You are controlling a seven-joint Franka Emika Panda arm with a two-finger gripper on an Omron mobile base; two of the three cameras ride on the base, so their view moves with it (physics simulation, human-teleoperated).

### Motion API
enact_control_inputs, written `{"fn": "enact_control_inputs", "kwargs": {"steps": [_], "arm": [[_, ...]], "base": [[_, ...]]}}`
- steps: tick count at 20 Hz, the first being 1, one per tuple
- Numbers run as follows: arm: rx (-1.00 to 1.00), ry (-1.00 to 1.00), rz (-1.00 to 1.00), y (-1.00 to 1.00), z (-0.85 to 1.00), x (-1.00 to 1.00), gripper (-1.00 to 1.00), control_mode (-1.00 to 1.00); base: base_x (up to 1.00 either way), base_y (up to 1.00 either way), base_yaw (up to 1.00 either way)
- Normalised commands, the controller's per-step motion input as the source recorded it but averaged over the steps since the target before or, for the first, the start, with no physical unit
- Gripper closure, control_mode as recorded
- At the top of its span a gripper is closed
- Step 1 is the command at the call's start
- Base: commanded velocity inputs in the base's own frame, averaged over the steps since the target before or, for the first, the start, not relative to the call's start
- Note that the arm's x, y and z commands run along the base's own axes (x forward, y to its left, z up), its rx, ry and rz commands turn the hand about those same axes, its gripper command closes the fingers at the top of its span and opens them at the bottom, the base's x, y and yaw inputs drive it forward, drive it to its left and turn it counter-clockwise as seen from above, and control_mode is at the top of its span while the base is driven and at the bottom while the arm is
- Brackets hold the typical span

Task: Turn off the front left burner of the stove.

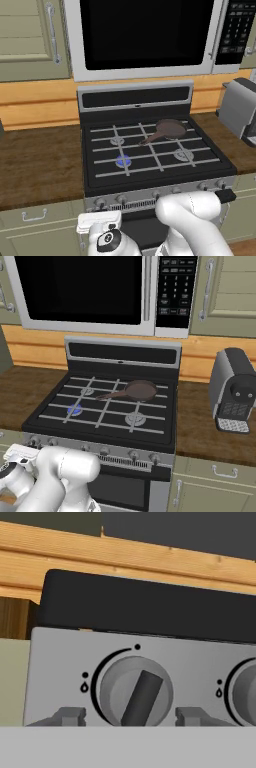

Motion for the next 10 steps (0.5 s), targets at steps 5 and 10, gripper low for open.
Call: {"fn": "enact_control_inputs", "kwargs": {"steps": [5, 10], "arm": [[0.02, 0.00, 0.00, 0.00, 0.12, 0.00, 1.00, -1.00], [0.12, 0.02, -0.01, -0.02, 0.26, 0.10, 1.00, -1.00]], "base": [[0.00, 0.00, 0.00], [0.00, 0.00, 0.00]]}}
